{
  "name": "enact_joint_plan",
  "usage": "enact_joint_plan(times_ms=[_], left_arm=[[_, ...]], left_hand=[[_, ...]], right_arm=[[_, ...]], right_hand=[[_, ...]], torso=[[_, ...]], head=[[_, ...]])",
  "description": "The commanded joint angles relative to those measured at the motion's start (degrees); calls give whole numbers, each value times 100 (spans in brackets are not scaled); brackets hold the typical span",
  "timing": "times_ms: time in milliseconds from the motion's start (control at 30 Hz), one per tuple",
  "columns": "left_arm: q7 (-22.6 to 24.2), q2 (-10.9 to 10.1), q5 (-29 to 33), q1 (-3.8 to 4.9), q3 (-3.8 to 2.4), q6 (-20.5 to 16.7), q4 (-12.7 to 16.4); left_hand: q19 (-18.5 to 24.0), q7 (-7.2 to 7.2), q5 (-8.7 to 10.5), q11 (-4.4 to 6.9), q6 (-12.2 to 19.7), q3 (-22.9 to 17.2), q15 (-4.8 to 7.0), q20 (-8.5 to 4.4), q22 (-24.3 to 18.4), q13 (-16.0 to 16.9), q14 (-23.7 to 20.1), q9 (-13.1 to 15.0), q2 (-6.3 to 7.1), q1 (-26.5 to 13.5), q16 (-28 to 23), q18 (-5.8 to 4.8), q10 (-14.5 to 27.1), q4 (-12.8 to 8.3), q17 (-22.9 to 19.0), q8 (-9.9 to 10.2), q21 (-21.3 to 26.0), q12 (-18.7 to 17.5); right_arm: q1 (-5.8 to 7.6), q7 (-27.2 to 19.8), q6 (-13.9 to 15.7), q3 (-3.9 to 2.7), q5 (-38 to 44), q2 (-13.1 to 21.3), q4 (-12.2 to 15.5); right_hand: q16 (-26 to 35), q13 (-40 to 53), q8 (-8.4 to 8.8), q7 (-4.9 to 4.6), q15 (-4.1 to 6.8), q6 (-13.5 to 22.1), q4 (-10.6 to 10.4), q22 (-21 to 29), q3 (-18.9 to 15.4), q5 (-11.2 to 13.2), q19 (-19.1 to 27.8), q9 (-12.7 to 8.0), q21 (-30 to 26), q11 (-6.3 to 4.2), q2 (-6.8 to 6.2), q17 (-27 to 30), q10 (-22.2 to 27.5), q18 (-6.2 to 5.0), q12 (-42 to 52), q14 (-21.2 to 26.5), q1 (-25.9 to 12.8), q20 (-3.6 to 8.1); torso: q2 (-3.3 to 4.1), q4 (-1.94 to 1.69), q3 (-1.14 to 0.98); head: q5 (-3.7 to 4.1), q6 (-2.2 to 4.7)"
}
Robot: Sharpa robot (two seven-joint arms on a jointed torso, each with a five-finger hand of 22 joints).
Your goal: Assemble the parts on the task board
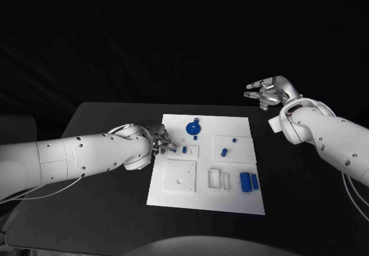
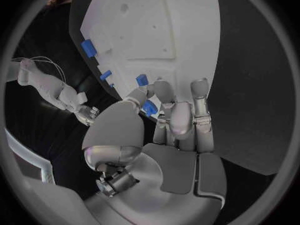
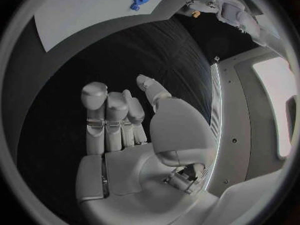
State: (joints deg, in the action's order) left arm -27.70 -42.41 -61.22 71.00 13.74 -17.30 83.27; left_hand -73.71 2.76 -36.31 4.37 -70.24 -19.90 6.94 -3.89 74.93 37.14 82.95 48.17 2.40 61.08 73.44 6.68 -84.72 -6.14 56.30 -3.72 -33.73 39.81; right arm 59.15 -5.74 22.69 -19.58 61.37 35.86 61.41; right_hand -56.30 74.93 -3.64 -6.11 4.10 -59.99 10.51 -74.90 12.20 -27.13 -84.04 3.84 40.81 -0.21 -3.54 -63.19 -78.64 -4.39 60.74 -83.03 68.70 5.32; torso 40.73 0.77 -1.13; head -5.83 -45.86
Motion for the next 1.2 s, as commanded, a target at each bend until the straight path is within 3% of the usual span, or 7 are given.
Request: enact_joint_plan(times_ms=[33,1200], left_arm=[[-64,-4,-34,-18,10,127,18],[-124,27,-33,-17,8,320,-32]], left_hand=[[-3,-464,-25,98,-559,-411,-9,49,103,-5,23,274,5,75,38,71,-180,-363,5,-21,-21,34],[6,-466,-43,107,-560,-424,-7,74,104,-11,24,336,14,93,53,95,-178,-389,23,-22,-37,57]], right_arm=[[-4,-23,-68,-2,7,-3,4],[-8,-26,-67,-2,7,-3,-4]], right_hand=[[-18,356,6,-2,19,19,-23,-280,-4,-32,-315,8,21,-16,7,-6,-24,-91,19,-34,-66,15],[-17,358,6,-3,19,20,-23,-274,-11,-36,-315,8,23,-17,9,-3,-27,-92,21,-34,-67,15]], torso=[[-1,1,-2],[0,1,-2]], head=[[1,-1],[13,-7]])
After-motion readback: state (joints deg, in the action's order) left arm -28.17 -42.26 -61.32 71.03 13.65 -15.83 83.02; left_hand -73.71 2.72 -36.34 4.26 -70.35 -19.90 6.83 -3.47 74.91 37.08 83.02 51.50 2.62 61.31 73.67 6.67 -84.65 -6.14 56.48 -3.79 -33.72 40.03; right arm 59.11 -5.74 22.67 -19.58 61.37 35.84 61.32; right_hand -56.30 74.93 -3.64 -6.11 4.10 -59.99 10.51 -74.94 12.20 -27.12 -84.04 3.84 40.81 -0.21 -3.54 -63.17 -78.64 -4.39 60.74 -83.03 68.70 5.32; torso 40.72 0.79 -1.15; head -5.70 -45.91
